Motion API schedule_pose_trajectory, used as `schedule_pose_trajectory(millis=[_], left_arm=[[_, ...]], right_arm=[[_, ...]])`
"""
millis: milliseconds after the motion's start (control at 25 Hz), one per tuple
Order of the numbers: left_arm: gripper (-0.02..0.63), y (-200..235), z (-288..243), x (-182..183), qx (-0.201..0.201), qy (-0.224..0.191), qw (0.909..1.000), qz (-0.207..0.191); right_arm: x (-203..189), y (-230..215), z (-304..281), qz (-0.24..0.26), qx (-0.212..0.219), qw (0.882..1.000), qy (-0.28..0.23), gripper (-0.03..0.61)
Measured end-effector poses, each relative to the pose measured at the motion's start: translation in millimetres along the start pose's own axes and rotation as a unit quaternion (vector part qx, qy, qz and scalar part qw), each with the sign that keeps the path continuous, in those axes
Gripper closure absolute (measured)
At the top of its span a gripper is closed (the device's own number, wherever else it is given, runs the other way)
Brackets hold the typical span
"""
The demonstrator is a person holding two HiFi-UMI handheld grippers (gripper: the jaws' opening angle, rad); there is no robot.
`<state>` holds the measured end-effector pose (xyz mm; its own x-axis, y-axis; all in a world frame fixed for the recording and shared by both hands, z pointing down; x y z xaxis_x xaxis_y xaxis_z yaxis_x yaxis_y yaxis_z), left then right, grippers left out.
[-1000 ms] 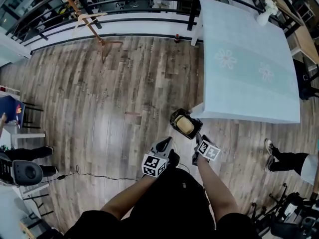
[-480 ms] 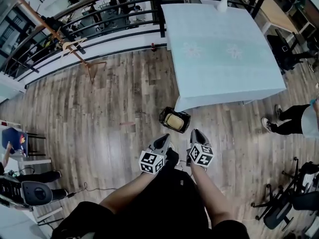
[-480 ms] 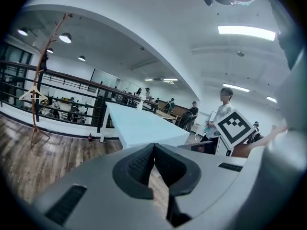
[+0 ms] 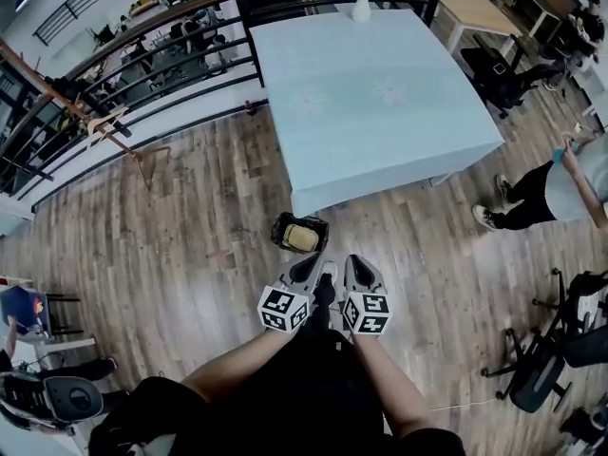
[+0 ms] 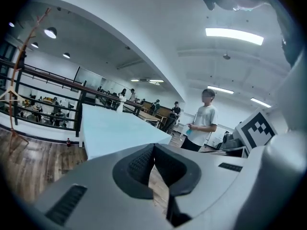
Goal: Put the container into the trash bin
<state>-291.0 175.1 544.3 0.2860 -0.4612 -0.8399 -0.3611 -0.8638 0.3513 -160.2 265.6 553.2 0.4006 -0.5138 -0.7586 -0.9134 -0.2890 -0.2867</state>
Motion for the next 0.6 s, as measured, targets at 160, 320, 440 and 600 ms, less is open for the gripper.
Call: schedule_pose_trajectory(millis=[160,320,440,600], left_arm=[[0.600,-26,-50,22,-0.029,0.006,0.9994,-0.019],[0.600,-42,-111,47,-0.047,0.010,0.9980,-0.040],[0.600,-46,-158,73,-0.052,0.005,0.9978,-0.042],[0.600,-39,-218,111,-0.055,-0.002,0.9974,-0.045]], right_arm=[[25,-40,10,-0.006,-0.007,1.000,-0.023,0.537],[56,-92,6,-0.005,-0.023,0.999,-0.037,0.537],[90,-133,-4,0.002,-0.032,0.999,-0.040,0.537],[139,-176,-25,0.012,-0.036,0.998,-0.050,0.537]])
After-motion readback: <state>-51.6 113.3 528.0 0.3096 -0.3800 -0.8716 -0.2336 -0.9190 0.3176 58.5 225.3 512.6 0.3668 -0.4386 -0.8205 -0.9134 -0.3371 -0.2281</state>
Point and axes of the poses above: the fingertips, and each gripper's own axes: z backward along the fingers, y to its left, x out of its top, the point moved 8 cm from there along z, backward along the fingers, and after that the axes turned 9 degrees about y, right-handed, at the moved point
